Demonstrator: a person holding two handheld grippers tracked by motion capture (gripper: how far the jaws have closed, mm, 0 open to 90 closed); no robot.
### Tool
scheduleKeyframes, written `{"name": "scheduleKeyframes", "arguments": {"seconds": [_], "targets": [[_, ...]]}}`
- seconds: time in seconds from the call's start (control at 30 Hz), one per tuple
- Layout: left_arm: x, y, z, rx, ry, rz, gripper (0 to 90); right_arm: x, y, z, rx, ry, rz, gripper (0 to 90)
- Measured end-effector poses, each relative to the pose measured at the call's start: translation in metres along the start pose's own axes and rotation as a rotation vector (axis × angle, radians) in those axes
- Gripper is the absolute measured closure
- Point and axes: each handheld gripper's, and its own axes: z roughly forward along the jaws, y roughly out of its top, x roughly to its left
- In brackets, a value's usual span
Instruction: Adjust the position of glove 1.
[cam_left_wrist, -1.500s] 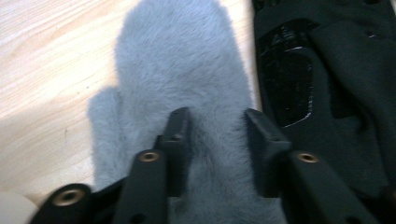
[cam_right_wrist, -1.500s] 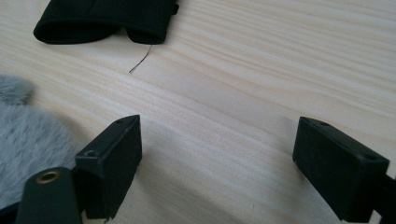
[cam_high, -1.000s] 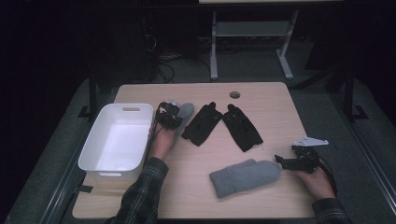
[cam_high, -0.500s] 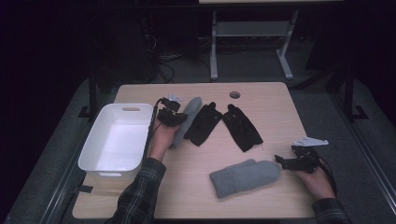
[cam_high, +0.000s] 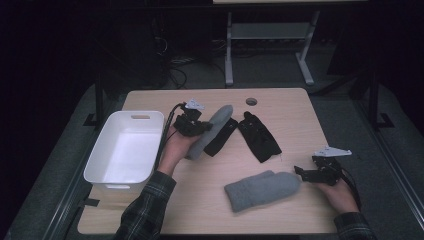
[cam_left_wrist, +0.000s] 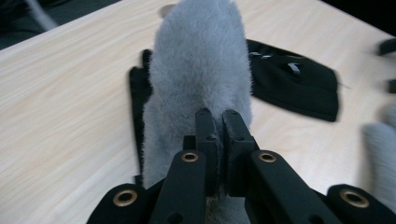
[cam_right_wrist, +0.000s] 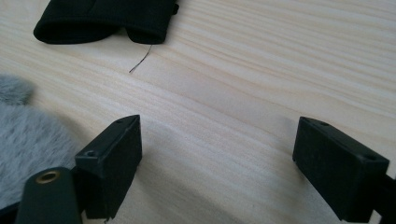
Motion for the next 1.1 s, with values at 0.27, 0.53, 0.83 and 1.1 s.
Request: {"name": "scheduleKeyframes", "arguments": {"seconds": [0.27, 0.53, 0.83, 1.1], "targets": [[-0.019, 0.003, 0.0, 0.003, -0.095, 0.055, 86.7, 0.0, 0.0, 0.0, 0.0, 0.0, 0.001, 15.5], [-0.038, 0.007, 0.001, -0.018, -0.208, 0.077, 86.7, 0.0, 0.0, 0.0, 0.001, 0.0, 0.0, 15.5], [-0.065, 0.011, 0.009, -0.017, -0.279, 0.131, 86.7, 0.0, 0.0, 0.0, 0.001, 0.0, 0.0, 15.5], [-0.09, 0.015, 0.014, -0.019, -0.351, 0.173, 86.7, 0.0, 0.0, 0.0, 0.001, 0.0, 0.001, 15.5]]}}
